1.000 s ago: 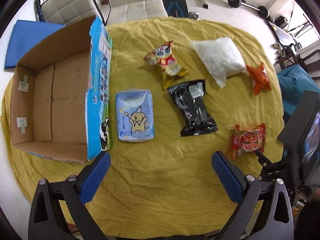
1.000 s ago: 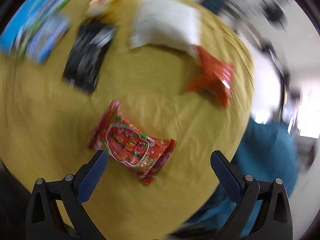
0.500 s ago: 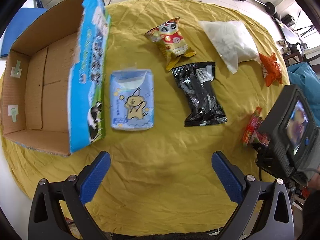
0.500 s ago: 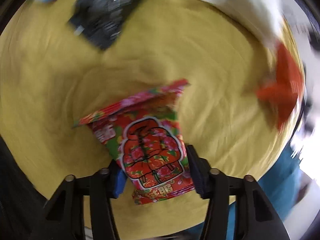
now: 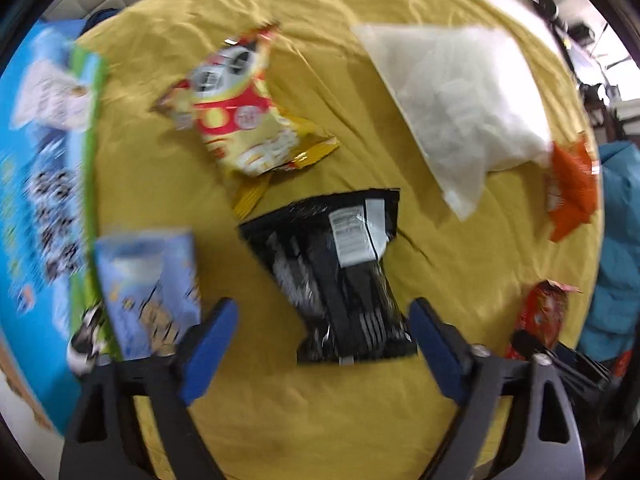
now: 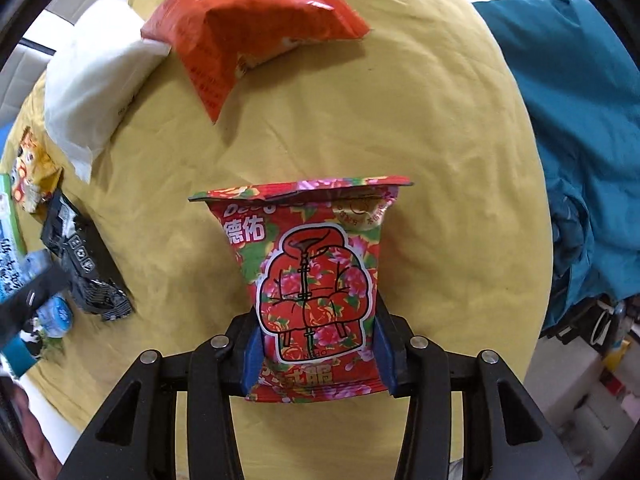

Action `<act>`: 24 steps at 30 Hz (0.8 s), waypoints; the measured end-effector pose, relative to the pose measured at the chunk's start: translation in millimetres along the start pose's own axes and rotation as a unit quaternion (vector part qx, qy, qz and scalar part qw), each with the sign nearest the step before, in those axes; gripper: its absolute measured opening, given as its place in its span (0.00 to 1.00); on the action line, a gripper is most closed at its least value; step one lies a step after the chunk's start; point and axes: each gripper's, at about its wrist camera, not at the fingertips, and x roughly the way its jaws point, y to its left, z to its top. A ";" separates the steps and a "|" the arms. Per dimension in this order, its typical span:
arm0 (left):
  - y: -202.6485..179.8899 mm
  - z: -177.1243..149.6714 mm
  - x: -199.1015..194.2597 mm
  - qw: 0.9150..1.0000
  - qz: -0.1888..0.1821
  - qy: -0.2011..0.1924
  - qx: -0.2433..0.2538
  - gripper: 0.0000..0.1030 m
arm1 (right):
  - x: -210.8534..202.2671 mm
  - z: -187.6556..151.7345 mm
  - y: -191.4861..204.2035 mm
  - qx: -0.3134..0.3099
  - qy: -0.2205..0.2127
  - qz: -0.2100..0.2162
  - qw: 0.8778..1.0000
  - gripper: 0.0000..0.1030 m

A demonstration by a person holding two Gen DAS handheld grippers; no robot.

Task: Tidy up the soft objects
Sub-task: 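Lift both bags and carry them over the cardboard box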

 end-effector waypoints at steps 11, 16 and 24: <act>-12.0 -26.6 19.8 0.998 0.027 0.012 0.060 0.40 | 25.1 -56.3 -18.9 -0.012 0.013 0.028 0.999 0.48; 0.1 -53.1 25.5 0.998 0.018 0.016 0.057 0.49 | 29.7 -64.2 -22.2 -0.017 0.013 0.026 0.999 0.48; 13.7 -52.6 45.4 1.000 -0.007 0.014 0.024 0.41 | 44.2 -75.0 -5.0 -0.010 0.006 0.015 1.000 0.46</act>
